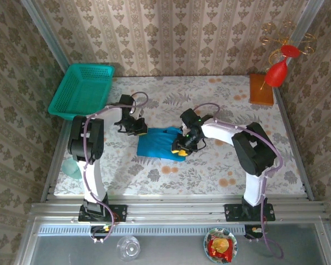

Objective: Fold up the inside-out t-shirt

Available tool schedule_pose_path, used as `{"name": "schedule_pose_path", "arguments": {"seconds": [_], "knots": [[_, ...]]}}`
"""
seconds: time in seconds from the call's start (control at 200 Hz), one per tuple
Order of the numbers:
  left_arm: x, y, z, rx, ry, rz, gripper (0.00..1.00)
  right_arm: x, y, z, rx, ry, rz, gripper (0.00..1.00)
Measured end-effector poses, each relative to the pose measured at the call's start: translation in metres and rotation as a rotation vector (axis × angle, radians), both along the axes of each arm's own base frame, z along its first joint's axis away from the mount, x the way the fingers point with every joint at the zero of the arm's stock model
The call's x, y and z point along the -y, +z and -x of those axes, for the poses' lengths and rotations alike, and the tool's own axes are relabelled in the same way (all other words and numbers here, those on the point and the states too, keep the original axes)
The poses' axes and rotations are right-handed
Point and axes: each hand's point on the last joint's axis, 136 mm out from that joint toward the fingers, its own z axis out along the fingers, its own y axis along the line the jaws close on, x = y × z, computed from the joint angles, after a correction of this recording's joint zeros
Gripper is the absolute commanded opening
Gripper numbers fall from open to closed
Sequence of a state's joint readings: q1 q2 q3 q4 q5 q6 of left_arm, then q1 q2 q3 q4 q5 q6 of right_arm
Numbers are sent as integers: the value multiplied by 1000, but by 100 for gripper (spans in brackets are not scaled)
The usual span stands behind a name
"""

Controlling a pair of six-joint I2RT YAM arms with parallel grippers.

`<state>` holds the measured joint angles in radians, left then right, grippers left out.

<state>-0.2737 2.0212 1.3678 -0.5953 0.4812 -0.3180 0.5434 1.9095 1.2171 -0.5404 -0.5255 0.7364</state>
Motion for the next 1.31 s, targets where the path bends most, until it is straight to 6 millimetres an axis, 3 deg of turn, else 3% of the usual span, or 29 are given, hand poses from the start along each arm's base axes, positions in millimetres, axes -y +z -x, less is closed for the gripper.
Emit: {"name": "schedule_pose_path", "arguments": {"seconds": [0.11, 0.25, 0.495, 0.6, 0.755, 0.9, 1.03, 1.13, 1.305], "knots": [[1, 3, -8, 24, 5, -3, 15, 0, 1, -1, 2, -4, -4, 40], [0, 10, -7, 43, 11, 0, 30, 0, 12, -5, 30, -8, -22, 41], [4, 80, 13, 158, -7, 70, 30, 15, 45, -38, 118, -82, -70, 40], [12, 93, 34, 178, -42, 89, 26, 18, 57, -60, 155, -111, -87, 40], [28, 69, 74, 102, -108, 78, 15, 17, 63, -87, 186, -136, -101, 40], [28, 33, 107, -5, -114, 54, 9, 13, 49, -105, 170, -144, -114, 39], [20, 7, 115, -54, -102, 6, 8, 13, 22, -117, 131, -161, -106, 38], [19, -2, 117, -60, -98, 1, 8, 19, -3, -125, 90, -192, -99, 38], [21, -4, 116, -52, -100, 16, 9, 30, -7, -148, 99, -242, -127, 38]]}}
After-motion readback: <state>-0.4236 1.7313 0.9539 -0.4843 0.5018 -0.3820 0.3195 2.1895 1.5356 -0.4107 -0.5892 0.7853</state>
